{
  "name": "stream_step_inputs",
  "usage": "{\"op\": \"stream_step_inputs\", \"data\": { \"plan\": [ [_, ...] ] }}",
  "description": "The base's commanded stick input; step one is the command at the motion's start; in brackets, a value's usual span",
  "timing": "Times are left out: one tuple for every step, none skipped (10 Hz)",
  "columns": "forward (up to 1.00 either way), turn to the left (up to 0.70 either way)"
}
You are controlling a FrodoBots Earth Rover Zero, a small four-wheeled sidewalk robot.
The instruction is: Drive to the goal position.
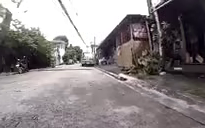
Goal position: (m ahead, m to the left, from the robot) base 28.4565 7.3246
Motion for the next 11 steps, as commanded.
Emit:
{"op": "stream_step_inputs", "data": {
  "plan": [
    [1.00, 0.00],
    [1.00, 0.00],
    [1.00, 0.00],
    [1.00, 0.00],
    [1.00, 0.00],
    [1.00, 0.00],
    [1.00, 0.00],
    [1.00, 0.27],
    [1.00, 0.27],
    [1.00, 0.27],
    [1.00, 0.27]
  ]
}}
